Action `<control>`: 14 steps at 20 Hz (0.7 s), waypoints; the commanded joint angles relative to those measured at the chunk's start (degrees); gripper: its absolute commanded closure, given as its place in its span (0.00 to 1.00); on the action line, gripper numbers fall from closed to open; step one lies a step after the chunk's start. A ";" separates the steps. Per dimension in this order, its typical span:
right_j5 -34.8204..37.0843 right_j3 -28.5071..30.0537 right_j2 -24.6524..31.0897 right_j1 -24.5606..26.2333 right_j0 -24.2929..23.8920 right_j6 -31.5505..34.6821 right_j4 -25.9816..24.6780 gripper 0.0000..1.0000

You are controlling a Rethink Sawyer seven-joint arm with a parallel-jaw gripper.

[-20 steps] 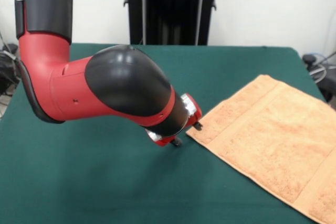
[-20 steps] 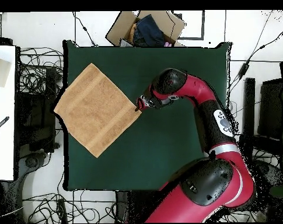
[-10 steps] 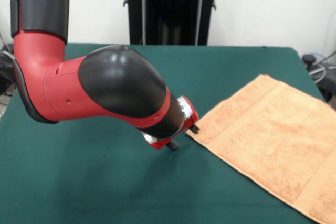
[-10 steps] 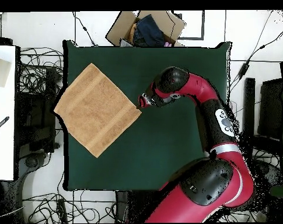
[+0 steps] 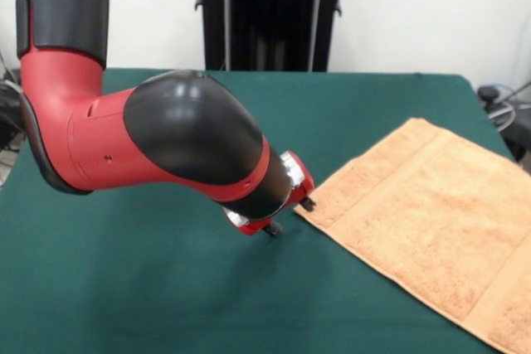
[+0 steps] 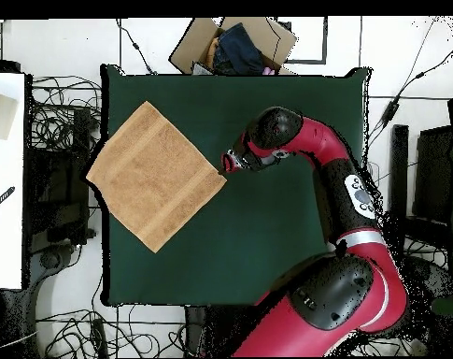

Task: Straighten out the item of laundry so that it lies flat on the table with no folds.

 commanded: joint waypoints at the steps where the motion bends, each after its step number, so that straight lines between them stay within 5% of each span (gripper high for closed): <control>1: -7.52 4.85 -3.35 -0.82 1.36 -6.21 -6.58 0.00; 14: -17.24 17.24 -1.37 -11.63 2.11 -0.69 -8.65 0.00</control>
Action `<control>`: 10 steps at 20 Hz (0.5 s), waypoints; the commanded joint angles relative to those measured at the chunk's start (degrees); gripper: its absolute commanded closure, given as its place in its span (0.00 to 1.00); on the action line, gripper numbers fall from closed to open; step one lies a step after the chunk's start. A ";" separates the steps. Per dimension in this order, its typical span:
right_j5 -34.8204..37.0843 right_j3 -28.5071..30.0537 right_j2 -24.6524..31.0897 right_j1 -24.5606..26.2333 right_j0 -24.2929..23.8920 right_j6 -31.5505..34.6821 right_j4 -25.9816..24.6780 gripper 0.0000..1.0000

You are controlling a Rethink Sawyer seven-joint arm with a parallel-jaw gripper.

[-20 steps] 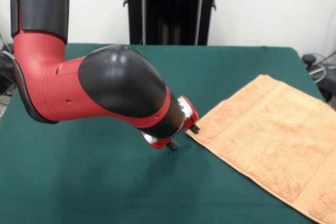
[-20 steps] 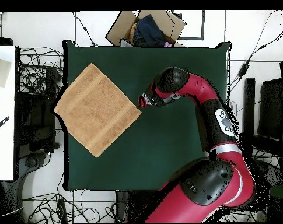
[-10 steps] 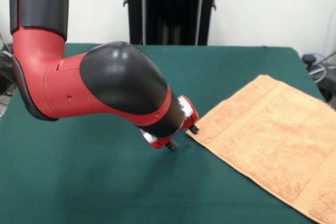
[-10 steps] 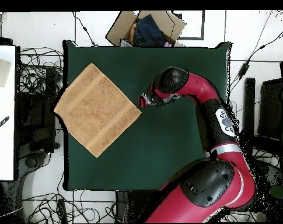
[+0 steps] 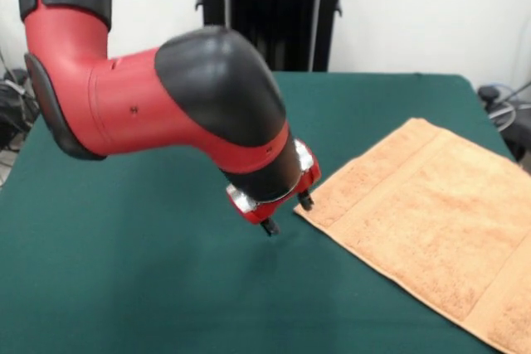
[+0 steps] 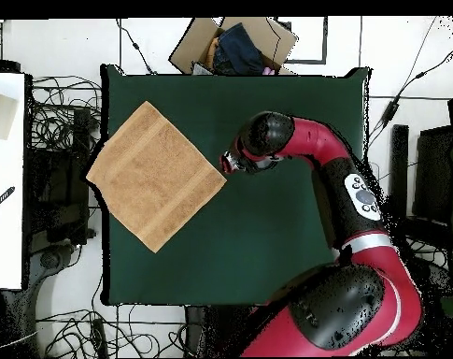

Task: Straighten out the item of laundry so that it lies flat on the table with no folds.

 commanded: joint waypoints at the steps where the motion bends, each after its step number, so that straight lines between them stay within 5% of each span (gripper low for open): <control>1: -9.04 10.35 -1.35 -5.95 2.24 -0.42 -4.41 0.00; 10: -11.18 13.15 -2.00 -6.46 2.56 1.40 -2.96 0.00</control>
